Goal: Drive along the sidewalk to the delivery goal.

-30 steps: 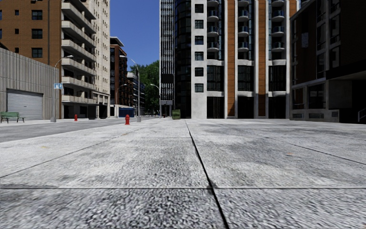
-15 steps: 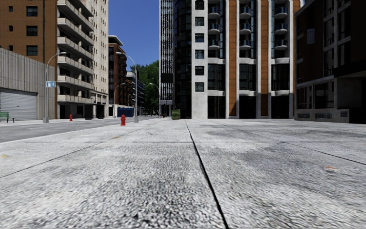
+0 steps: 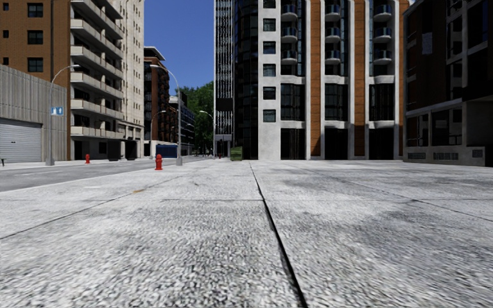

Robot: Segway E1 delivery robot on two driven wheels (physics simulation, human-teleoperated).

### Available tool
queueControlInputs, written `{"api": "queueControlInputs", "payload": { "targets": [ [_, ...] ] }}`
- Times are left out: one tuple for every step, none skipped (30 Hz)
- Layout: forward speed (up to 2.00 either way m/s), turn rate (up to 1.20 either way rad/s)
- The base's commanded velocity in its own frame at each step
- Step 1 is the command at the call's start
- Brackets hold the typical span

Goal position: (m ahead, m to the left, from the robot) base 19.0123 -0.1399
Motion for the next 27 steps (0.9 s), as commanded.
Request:
{"api": "queueControlInputs", "payload": {
  "targets": [
    [2.0, 0.0],
    [2.0, 0.0],
    [2.0, 0.0],
    [2.0, 0.0],
    [2.0, 0.0],
    [2.0, 0.0],
    [2.0, 0.0],
    [2.0, 0.0],
    [2.0, 0.0],
    [2.0, 0.0],
    [2.0, 0.0],
    [2.0, 0.0],
    [2.0, 0.0],
    [2.0, 0.0],
    [2.0, 0.0],
    [2.0, 0.0],
    [2.0, 0.0],
    [2.0, 0.0],
    [2.0, 0.0],
    [2.0, 0.0],
    [2.0, 0.0],
    [2.0, 0.0],
    [2.0, 0.0],
    [2.0, 0.0],
    [2.0, 0.0],
    [2.0, 0.0],
    [2.0, 0.0]
  ]
}}
